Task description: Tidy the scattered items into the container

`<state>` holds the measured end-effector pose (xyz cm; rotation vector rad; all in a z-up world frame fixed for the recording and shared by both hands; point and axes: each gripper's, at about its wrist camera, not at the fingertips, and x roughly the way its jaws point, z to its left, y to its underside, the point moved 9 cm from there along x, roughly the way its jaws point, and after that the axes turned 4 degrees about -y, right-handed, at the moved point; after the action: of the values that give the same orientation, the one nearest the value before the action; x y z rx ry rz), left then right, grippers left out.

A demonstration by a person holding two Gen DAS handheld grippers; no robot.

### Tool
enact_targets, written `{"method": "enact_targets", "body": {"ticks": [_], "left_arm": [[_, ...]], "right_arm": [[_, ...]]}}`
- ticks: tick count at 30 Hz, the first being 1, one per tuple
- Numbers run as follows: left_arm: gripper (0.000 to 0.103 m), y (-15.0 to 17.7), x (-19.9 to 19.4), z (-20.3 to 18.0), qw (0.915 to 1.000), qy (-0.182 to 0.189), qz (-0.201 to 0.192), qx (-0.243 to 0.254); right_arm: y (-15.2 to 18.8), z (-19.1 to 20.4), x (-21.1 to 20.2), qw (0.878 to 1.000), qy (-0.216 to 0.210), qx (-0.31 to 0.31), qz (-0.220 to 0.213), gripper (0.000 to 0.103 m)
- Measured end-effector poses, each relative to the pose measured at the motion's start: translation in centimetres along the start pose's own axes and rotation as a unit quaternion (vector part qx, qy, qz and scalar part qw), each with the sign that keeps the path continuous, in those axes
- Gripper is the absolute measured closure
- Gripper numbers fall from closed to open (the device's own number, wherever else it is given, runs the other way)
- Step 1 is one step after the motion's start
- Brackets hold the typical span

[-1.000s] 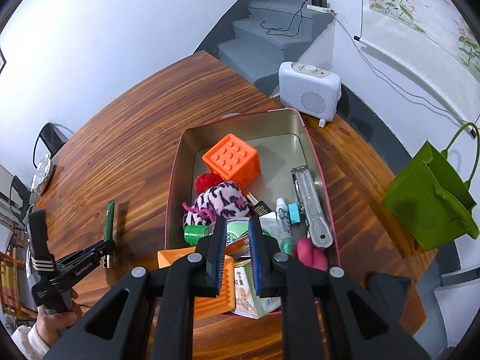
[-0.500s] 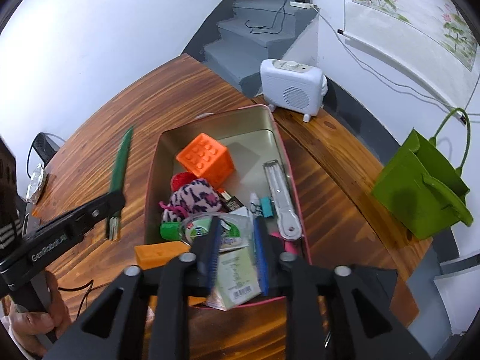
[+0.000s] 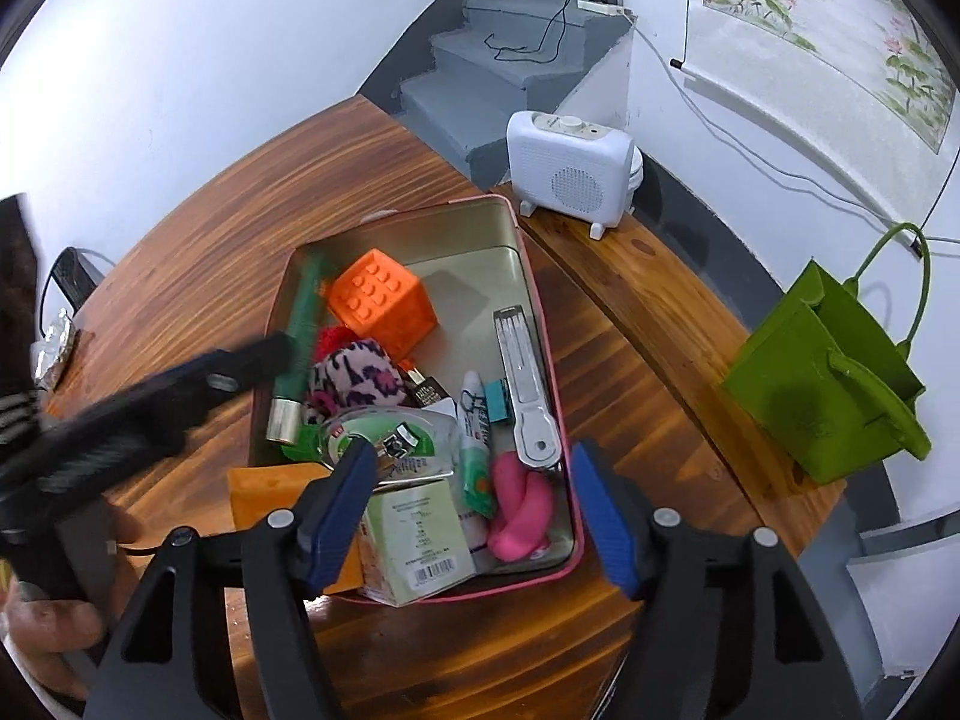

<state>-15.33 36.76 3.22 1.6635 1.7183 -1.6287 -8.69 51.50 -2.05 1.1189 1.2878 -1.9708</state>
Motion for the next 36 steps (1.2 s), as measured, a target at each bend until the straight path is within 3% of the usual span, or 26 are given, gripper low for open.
{"method": "enact_targets", "body": {"ticks": [5, 11, 14, 18, 24, 26, 28, 31, 36], "left_arm": [[0.028, 0.0, -1.5, 1.6, 0.9999, -0.005, -0.004, -0.012], [0.028, 2.5, -2.5, 5.0, 0.9987, -0.022, 0.007, -0.045], [0.028, 4.3, -3.1, 6.1, 0.9981, -0.032, 0.010, -0.051], [0.028, 6.1, -2.8, 6.5, 0.9982, -0.029, 0.021, -0.047], [0.028, 7.3, -3.2, 5.7, 0.9995, -0.028, 0.007, -0.014], [0.027, 7.9, -3.4, 5.5, 0.9995, -0.032, 0.003, 0.000], [0.018, 8.5, -3.6, 5.4, 0.9995, -0.031, -0.001, 0.010], [0.018, 9.2, -4.3, 6.0, 0.9987, -0.046, -0.016, 0.016], [0.017, 10.3, -5.6, 7.0, 0.9969, -0.064, -0.044, 0.010]], "right_arm": [[-0.1, -0.1, -0.2, 1.000, -0.001, 0.002, 0.001, 0.030], [1.9, 0.4, -0.8, 0.999, 0.005, -0.039, 0.024, 0.024], [3.7, -0.7, -1.5, 0.996, 0.035, -0.063, 0.042, 0.023], [5.4, -2.8, -1.4, 0.994, 0.072, -0.050, 0.068, 0.023], [7.3, -3.8, 0.3, 0.984, 0.127, -0.073, 0.104, 0.023], [7.4, -4.0, 1.1, 0.980, 0.149, -0.086, 0.100, 0.023], [7.1, -4.1, 1.7, 0.980, 0.154, -0.086, 0.091, 0.023], [6.5, -4.5, 3.0, 0.979, 0.169, -0.085, 0.077, 0.023], [4.6, -4.3, 4.0, 0.979, 0.175, -0.103, 0.016, 0.023]]}}
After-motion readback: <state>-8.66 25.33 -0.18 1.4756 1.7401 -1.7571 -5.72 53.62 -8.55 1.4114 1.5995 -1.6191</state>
